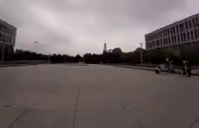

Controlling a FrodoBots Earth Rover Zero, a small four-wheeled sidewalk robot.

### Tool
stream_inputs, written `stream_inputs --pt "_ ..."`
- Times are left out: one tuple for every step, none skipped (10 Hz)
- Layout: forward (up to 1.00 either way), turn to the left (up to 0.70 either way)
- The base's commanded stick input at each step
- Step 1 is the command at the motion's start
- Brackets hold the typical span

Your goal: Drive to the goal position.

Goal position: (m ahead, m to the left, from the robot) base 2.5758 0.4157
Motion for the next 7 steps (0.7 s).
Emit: stream_inputs --pt "0.70 0.00" --pt "0.70 0.00" --pt "0.70 0.00" --pt "0.70 0.00" --pt "0.70 0.00" --pt "0.70 0.00" --pt "0.70 0.00"
